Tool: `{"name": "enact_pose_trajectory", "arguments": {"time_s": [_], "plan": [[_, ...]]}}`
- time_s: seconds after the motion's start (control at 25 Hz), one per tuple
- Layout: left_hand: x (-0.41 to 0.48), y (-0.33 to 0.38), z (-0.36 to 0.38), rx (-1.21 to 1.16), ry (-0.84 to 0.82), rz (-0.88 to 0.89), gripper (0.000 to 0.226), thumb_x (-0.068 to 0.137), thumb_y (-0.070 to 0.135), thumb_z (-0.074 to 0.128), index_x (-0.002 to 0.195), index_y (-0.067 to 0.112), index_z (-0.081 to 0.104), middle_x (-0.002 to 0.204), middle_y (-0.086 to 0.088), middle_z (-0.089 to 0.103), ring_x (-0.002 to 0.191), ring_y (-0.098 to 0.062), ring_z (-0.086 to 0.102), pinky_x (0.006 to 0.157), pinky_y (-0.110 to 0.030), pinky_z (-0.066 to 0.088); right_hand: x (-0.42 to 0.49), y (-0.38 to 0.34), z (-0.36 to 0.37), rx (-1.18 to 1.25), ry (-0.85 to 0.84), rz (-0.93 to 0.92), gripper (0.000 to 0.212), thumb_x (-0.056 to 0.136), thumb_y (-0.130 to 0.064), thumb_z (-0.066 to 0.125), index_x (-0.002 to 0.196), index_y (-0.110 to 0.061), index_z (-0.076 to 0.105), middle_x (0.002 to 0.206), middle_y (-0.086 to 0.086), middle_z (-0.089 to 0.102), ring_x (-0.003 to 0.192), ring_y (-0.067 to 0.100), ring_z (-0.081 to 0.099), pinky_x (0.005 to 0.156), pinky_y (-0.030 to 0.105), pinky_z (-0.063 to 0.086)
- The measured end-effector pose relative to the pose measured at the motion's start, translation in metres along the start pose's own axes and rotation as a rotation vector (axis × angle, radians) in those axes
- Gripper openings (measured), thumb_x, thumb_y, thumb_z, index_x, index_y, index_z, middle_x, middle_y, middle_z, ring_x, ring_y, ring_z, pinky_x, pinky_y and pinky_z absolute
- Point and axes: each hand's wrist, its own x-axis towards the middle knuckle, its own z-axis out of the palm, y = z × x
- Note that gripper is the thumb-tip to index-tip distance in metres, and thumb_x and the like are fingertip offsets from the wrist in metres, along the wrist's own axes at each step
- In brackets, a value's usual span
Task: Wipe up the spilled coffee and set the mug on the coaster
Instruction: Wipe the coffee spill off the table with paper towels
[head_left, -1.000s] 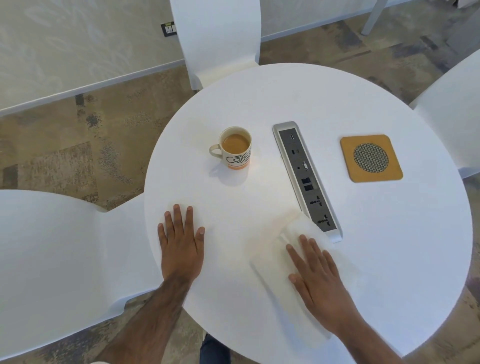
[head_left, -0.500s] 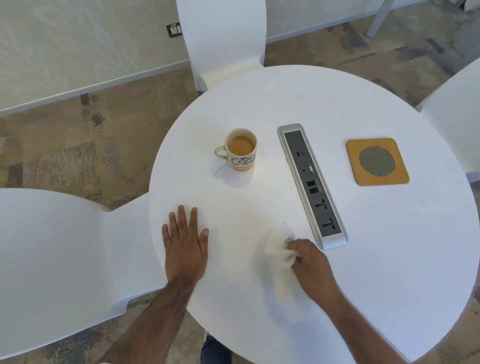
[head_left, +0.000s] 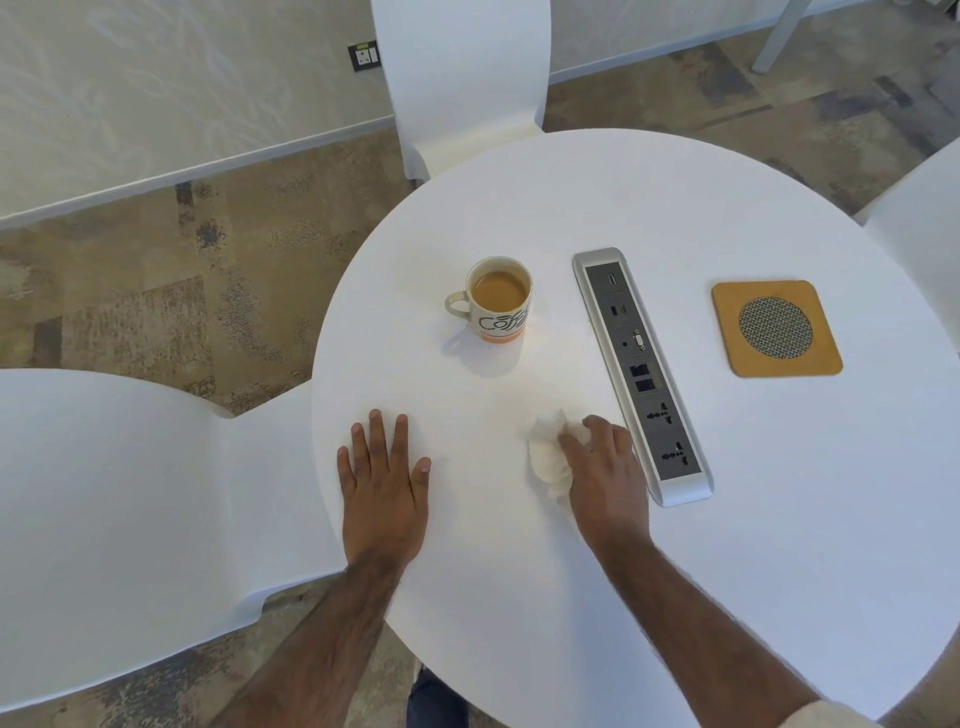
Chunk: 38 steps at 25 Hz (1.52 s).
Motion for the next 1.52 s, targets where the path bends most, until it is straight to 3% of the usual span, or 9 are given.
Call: {"name": "enact_pose_trajectory", "arguments": {"time_s": [0.12,0.2,0.36,0.52,0.64,0.84,1.12,1.4,1.52], "plan": [[0.0,-0.001,0.0,0.0,0.007,-0.002,0.066,0.106,0.05,0.009,0.165,0.021,0.013,0.174,-0.011,0.003,0.161,-0.033,0.002,0.129,-0.052,0.005,-0.015,-0.01,0.014,0.129,-0.115,0.098,0.054,0.085,-0.02,0.063,0.137,-0.005,0.055,0.151,0.022,0.045,0.141,0.044,0.039,0.113,0.054,0.042],[0.0,0.0,0.0,-0.002,0.006,-0.002,0.066,0.106,0.05,0.009,0.165,0.021,0.014,0.174,-0.01,0.004,0.161,-0.034,0.003,0.129,-0.053,0.005,-0.025,-0.021,0.02,0.149,-0.13,0.112,0.063,0.096,-0.047,0.053,0.144,-0.007,0.044,0.164,0.019,0.029,0.155,0.04,0.019,0.124,0.052,0.023],[0.001,0.001,0.0,-0.005,0.007,-0.001,0.065,0.106,0.049,0.012,0.165,0.021,0.013,0.174,-0.01,0.003,0.161,-0.033,0.002,0.129,-0.053,0.007,-0.008,-0.025,0.032,0.237,-0.1,0.102,0.019,0.102,-0.01,0.053,0.118,-0.001,0.054,0.162,0.026,0.031,0.153,0.044,0.024,0.117,0.06,0.034],[0.001,0.0,0.001,0.012,0.0,-0.008,0.065,0.107,0.049,0.011,0.165,0.021,0.012,0.174,-0.01,0.003,0.161,-0.033,0.002,0.129,-0.053,0.006,0.042,-0.012,0.038,0.29,-0.054,0.223,0.042,0.104,-0.014,0.034,0.144,-0.011,0.041,0.171,0.002,0.01,0.157,0.014,0.004,0.126,0.042,0.021],[0.001,0.0,0.001,0.018,0.004,-0.007,0.064,0.107,0.048,0.013,0.165,0.021,0.012,0.174,-0.01,0.003,0.161,-0.033,0.001,0.129,-0.052,0.006,0.073,-0.011,0.038,0.293,-0.003,0.325,0.038,0.104,-0.01,0.042,0.14,-0.014,0.053,0.165,0.014,0.026,0.155,0.032,0.017,0.124,0.049,0.024],[0.0,-0.001,0.002,0.017,0.001,-0.011,0.064,0.107,0.047,0.015,0.165,0.02,0.015,0.174,-0.011,0.005,0.161,-0.033,0.003,0.129,-0.053,0.006,0.066,-0.065,0.049,0.22,-0.155,-0.11,0.05,0.094,-0.002,0.054,0.144,0.0,0.052,0.161,0.021,0.038,0.152,0.047,0.025,0.122,0.056,0.028],[0.0,-0.002,0.002,-0.008,0.024,0.011,0.061,0.107,0.039,0.018,0.164,0.02,0.016,0.174,-0.012,0.007,0.16,-0.034,0.006,0.128,-0.054,0.008,-0.037,-0.07,0.053,0.126,-0.208,-0.477,0.055,0.1,-0.01,0.045,0.154,-0.006,0.04,0.167,0.01,0.031,0.157,0.033,0.017,0.127,0.047,0.019],[0.0,0.006,-0.005,-0.026,0.007,0.016,0.065,0.106,0.044,0.018,0.164,0.015,0.019,0.173,-0.015,0.009,0.16,-0.037,0.009,0.127,-0.057,0.011,-0.004,0.007,0.022,0.151,-0.15,-0.044,0.057,0.096,-0.001,0.047,0.152,-0.006,0.043,0.167,0.01,0.03,0.157,0.034,0.016,0.122,0.054,0.029],[0.01,0.032,-0.013,-0.097,0.061,0.31,0.058,0.109,0.035,0.029,0.163,0.017,0.023,0.173,-0.011,0.014,0.16,-0.031,0.01,0.128,-0.052,0.014,0.03,-0.01,0.028,0.303,-0.146,-0.002,0.064,0.091,0.01,0.046,0.153,-0.003,0.039,0.167,0.012,0.028,0.158,0.03,0.017,0.124,0.051,0.027]]}}
